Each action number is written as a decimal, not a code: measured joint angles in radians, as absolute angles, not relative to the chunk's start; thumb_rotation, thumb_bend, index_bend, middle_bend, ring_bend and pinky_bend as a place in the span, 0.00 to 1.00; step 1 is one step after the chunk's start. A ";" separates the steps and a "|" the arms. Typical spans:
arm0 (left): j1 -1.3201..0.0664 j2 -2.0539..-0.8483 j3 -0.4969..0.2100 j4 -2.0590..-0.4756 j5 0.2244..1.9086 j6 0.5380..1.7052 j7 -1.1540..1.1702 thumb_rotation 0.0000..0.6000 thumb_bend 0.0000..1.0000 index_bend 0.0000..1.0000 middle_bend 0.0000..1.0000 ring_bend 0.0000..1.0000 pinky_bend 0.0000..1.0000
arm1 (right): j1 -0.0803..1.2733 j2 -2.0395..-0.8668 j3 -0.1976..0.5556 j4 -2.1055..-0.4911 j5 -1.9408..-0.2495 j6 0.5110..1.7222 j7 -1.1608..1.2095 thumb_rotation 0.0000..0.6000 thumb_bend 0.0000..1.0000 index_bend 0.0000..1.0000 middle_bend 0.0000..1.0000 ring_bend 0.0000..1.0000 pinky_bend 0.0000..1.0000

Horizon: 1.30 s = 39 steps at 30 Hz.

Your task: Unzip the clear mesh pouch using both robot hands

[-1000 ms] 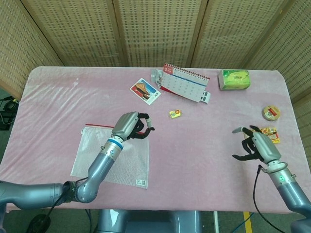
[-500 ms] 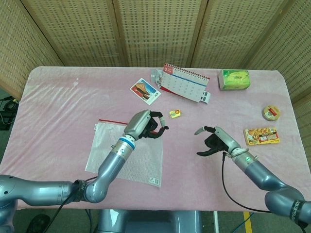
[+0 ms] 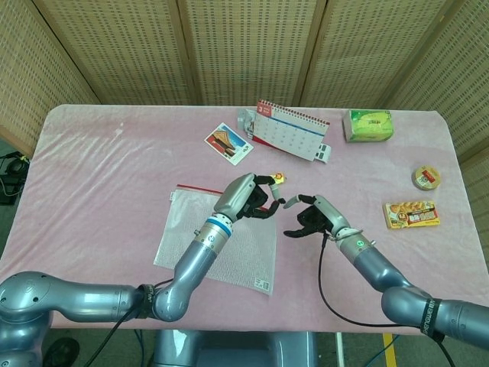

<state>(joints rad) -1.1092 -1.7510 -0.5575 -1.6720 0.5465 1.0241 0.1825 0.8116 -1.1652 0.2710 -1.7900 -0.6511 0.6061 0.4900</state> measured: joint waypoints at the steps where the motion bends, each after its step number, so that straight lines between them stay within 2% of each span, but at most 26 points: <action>1: -1.110 -1.752 -0.557 -1.672 0.546 1.025 0.182 1.00 0.81 0.82 1.00 0.97 1.00 | 0.821 -1.173 0.268 -1.791 -0.629 0.618 0.475 1.00 0.00 0.42 0.99 1.00 1.00; 8: -1.111 -1.759 -0.555 -1.677 0.555 1.037 0.168 1.00 0.81 0.82 1.00 0.97 1.00 | 0.868 -1.220 0.259 -1.802 -0.499 0.731 0.386 1.00 0.03 0.48 0.99 1.00 1.00; 13: -1.103 -1.752 -0.551 -1.697 0.562 1.034 0.152 1.00 0.81 0.82 1.00 0.97 1.00 | 0.896 -1.263 0.266 -1.812 -0.399 0.834 0.315 1.00 0.15 0.53 1.00 1.00 1.00; 19: -1.094 -1.742 -0.545 -1.716 0.568 1.030 0.137 1.00 0.81 0.82 1.00 0.97 1.00 | 0.901 -1.296 0.297 -1.817 -0.335 0.881 0.269 1.00 0.29 0.57 1.00 1.00 1.00; 39: -1.107 -1.761 -0.551 -1.649 0.572 1.049 0.128 1.00 0.81 0.83 1.00 0.97 1.00 | 0.858 -1.272 0.341 -1.883 -0.353 0.875 0.215 1.00 0.29 0.57 1.00 1.00 1.00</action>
